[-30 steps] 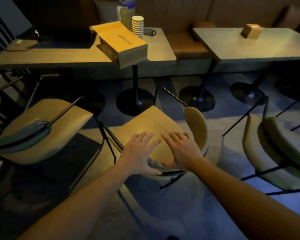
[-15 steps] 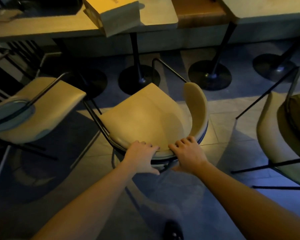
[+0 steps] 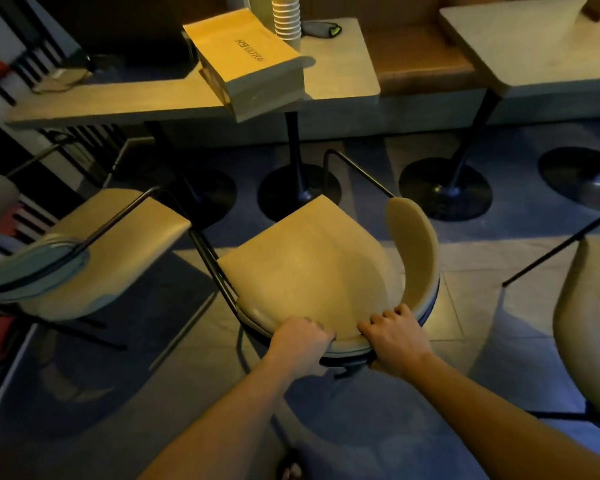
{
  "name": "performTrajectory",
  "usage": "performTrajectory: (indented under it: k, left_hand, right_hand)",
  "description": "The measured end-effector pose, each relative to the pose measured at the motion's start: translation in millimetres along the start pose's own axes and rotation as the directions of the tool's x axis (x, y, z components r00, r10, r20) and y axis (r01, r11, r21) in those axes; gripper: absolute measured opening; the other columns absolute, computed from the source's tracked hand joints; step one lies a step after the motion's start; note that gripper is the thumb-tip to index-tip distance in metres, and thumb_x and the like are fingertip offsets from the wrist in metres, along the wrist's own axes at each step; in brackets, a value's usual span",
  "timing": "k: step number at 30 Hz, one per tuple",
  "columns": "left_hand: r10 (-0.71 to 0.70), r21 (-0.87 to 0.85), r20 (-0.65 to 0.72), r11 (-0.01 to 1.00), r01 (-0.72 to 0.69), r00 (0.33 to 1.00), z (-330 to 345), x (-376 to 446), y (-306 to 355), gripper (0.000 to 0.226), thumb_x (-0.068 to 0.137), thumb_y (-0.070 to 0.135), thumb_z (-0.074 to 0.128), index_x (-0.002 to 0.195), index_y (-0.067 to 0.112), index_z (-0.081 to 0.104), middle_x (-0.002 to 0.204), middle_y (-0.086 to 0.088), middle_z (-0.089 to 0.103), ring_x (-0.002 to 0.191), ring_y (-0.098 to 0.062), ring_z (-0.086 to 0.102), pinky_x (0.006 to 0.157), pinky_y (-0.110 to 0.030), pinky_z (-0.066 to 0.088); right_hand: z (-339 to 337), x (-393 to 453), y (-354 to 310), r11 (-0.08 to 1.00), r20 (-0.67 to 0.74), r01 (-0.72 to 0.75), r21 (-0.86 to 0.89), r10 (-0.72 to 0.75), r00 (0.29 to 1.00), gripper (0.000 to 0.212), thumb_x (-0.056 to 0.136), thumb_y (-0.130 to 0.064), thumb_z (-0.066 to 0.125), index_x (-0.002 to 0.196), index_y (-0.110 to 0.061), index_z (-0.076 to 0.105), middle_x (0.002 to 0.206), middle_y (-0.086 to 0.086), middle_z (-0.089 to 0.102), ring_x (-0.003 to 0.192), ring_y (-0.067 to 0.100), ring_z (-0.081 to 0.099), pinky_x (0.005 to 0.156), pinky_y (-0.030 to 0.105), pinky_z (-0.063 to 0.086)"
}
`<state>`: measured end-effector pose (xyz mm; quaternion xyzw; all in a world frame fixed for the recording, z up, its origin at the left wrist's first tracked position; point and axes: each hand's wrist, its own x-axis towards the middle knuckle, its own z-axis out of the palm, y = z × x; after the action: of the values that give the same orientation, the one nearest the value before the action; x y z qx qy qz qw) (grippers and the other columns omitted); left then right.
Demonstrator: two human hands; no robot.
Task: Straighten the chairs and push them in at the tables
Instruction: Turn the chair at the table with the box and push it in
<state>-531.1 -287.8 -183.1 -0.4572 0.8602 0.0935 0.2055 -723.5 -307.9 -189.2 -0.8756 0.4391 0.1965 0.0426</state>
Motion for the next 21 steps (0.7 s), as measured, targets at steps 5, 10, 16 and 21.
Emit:
performTrajectory:
  k: [5, 10, 16, 21]
  left_hand:
    - [0.043, 0.014, -0.034, 0.999, -0.043, 0.998, -16, 40, -30, 0.044, 0.085, 0.053, 0.063, 0.105, 0.014, 0.059, 0.095, -0.008, 0.065, 0.086, -0.03, 0.062, 0.067, -0.038, 0.047]
    - [0.034, 0.008, -0.064, 0.999, -0.034, 0.997, -31, 78, -67, 0.045, 0.085, 0.055, 0.061, 0.104, 0.015, 0.059, 0.094, -0.008, 0.065, 0.086, -0.03, 0.062, 0.067, -0.037, 0.046]
    - [-0.046, -0.016, -0.092, 0.999, 0.045, 0.995, -38, 109, -102, 0.049, 0.081, 0.061, 0.061, 0.107, 0.02, 0.06, 0.094, -0.005, 0.066, 0.086, -0.028, 0.062, 0.066, -0.035, 0.045]
    - [-0.081, 0.003, -0.086, 0.997, 0.082, 0.993, -41, 121, -114, 0.052, 0.081, 0.063, 0.059, 0.111, 0.02, 0.058, 0.096, -0.005, 0.065, 0.087, -0.028, 0.062, 0.067, -0.035, 0.045]
  right_hand:
    - [-14, 38, 31, 0.999, 0.013, -0.022, -0.027, 0.022, 1.0, 0.051, 0.081, -0.054, 0.067, 0.119, -0.023, 0.053, 0.113, 0.005, 0.064, 0.103, 0.027, 0.06, 0.092, 0.042, 0.036]
    - [-28, 80, 57, 0.999, 0.01, -0.039, -0.034, 0.04, 0.999, 0.05, 0.081, -0.053, 0.066, 0.119, -0.023, 0.052, 0.111, 0.005, 0.064, 0.102, 0.028, 0.06, 0.09, 0.042, 0.036]
    - [-37, 123, 78, 0.999, -0.023, -0.022, -0.024, 0.021, 1.0, 0.05, 0.078, -0.052, 0.07, 0.115, -0.022, 0.055, 0.107, 0.005, 0.065, 0.098, 0.03, 0.06, 0.088, 0.045, 0.037]
    - [-44, 142, 87, 0.999, 0.011, -0.032, -0.042, 0.032, 0.999, 0.052, 0.081, -0.048, 0.07, 0.122, -0.022, 0.05, 0.116, 0.007, 0.063, 0.106, 0.03, 0.056, 0.093, 0.048, 0.035]
